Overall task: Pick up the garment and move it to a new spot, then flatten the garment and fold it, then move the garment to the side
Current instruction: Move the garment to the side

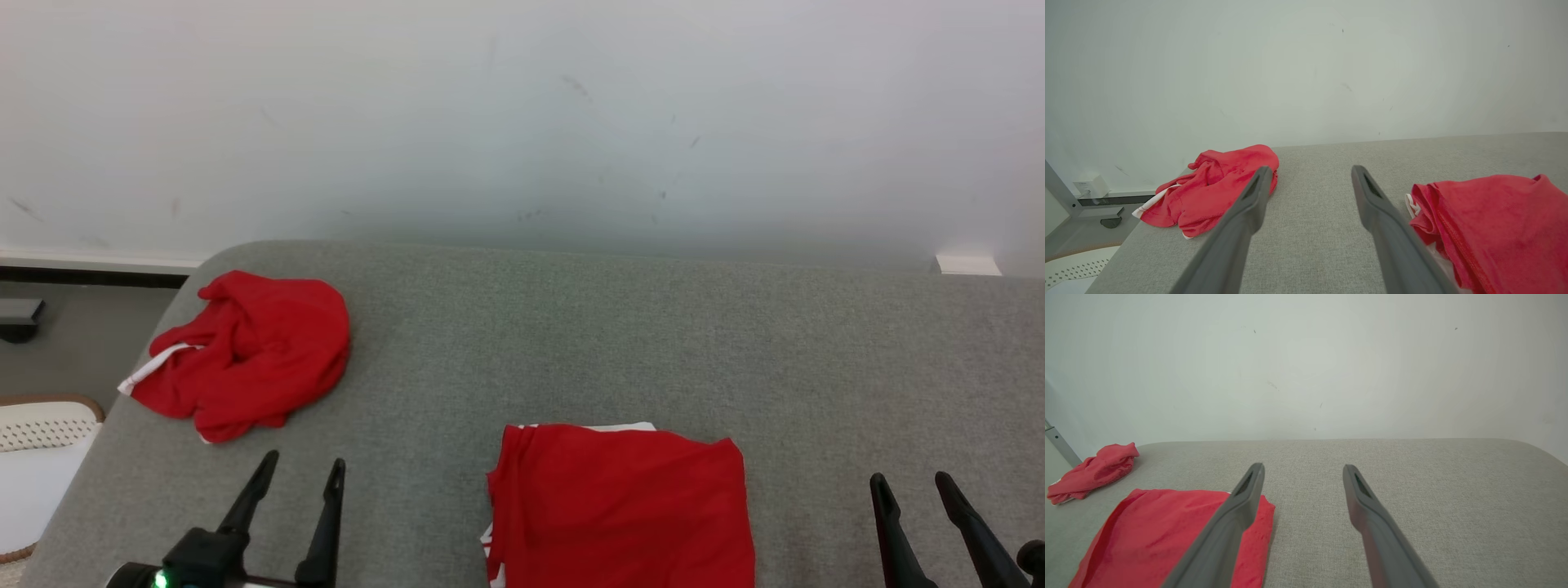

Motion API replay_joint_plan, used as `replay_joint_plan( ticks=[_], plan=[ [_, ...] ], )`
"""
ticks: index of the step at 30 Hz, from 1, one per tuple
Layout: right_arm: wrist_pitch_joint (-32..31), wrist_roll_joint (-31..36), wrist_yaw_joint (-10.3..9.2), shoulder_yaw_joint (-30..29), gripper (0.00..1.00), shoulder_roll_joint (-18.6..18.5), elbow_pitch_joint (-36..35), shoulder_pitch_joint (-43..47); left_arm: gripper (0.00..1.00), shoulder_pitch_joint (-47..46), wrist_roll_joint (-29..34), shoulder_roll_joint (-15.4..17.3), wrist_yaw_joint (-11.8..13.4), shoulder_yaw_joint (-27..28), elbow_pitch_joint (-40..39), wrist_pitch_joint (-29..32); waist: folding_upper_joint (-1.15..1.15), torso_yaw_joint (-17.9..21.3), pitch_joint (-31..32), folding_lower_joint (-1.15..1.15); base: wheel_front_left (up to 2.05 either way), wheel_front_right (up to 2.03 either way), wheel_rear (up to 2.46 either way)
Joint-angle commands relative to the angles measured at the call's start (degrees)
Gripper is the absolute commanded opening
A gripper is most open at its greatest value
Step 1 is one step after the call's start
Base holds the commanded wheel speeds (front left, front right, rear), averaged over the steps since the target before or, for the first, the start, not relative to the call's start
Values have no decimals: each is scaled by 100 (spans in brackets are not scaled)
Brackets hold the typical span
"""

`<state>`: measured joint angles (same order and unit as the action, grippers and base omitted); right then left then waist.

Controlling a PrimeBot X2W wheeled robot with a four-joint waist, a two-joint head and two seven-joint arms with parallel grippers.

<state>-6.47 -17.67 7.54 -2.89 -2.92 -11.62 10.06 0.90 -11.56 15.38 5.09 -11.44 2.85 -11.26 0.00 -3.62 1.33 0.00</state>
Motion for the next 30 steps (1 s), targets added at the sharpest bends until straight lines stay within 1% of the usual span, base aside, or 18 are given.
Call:
replay_joint_plan(
  ticks=[1,6,11,15,20,24,28,29,30],
  plan=[
    [33,-40,-12,-20,100,0,20,-7,100,-40,-19,40,15,17,8,-42,0,-2,-6,0,0,0,0],
    [34,-18,-12,-48,100,1,53,-47,100,-115,-19,59,17,-2,-8,-46,0,-48,-61,0,0,0,0],
    [-83,41,-12,6,100,1,277,-175,100,-411,46,33,5,-48,-137,-126,0,-271,-353,0,0,0,0],
    [-182,103,-12,326,100,1,835,-381,100,-704,102,-48,-19,-112,-229,-225,0,-537,-643,0,0,0,0],
    [-60,-127,-12,630,100,-6,1747,-784,100,-1024,117,-175,-33,-177,-230,-318,0,-844,-962,0,0,0,0],
    [1,-164,-12,753,100,-8,2432,-1116,100,-1159,146,-269,-75,-223,-196,-367,0,-983,-1083,0,0,0,0],
    [-146,-263,-12,890,100,-32,2942,-1317,100,-1231,152,-318,-88,-219,-124,-394,0,-1052,-1114,0,0,0,0],
    [-212,-310,-12,934,56,-29,3034,-1333,100,-1239,150,-328,-87,-207,-108,-387,0,-1055,-1111,0,0,0,0],
    [-276,-325,-12,970,32,-60,3099,-1353,100,-1240,152,-334,-86,-196,-94,-389,0,-1053,-1107,0,0,0,0]
  ],
)
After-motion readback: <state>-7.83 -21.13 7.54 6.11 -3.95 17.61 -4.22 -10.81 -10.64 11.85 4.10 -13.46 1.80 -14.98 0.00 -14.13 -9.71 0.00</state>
